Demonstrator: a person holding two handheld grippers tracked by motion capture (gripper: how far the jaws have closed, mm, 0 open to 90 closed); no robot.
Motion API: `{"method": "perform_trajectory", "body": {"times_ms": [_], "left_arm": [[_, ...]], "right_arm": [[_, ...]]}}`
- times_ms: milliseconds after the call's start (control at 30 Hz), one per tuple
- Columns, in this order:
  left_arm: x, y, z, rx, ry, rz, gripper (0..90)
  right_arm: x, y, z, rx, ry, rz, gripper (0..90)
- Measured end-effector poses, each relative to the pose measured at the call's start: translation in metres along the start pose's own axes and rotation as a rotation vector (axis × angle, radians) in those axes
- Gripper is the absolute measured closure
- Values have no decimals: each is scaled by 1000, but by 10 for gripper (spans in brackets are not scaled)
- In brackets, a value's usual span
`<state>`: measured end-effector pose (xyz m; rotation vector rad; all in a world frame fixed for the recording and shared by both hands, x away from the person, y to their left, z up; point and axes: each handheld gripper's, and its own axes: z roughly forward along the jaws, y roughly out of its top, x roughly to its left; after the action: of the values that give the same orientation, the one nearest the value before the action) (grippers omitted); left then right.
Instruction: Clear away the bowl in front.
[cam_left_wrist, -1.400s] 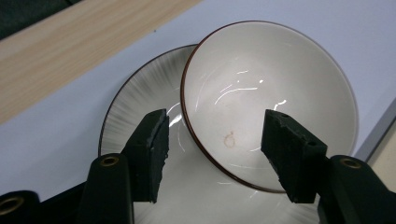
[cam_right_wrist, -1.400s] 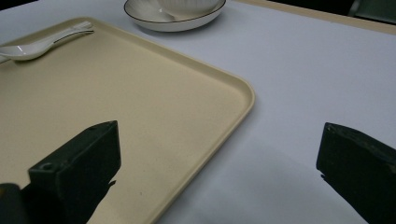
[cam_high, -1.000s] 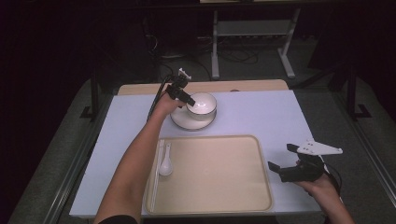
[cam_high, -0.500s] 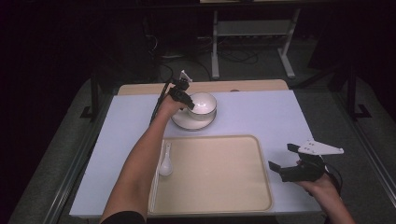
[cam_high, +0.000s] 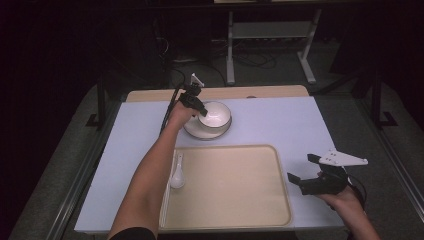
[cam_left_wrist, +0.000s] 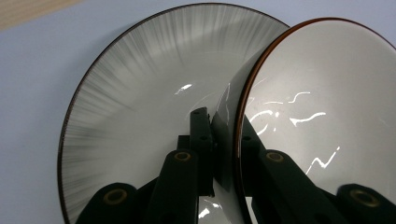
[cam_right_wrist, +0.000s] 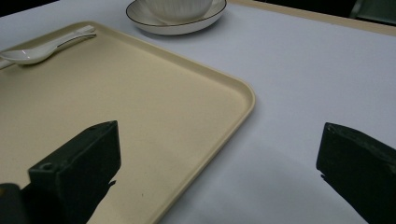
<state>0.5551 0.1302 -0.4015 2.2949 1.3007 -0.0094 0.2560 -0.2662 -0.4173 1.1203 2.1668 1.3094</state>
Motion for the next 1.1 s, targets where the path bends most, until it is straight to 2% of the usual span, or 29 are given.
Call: {"method": "perform_trajectory", "body": {"times_ms": [167, 300, 467, 700, 900, 1100], "left_arm": [[-4, 0, -2, -9, 10, 14, 820], [-6, 1, -6, -30, 1, 19, 814], [-9, 2, -16, -60, -19, 31, 814], [-17, -2, -34, -62, -27, 69, 813], [-25, -9, -50, -76, -43, 90, 813], [-32, -24, -61, -77, -63, 120, 813]], "right_arm": [[0, 0, 0, -2, 0, -1, 0], [0, 0, 0, -2, -1, 0, 0], [-1, 0, 0, 0, -2, 2, 0], [0, 0, 0, -1, -1, 0, 0], [1, 0, 0, 0, -1, 1, 0], [2, 1, 0, -2, -2, -4, 0]]}}
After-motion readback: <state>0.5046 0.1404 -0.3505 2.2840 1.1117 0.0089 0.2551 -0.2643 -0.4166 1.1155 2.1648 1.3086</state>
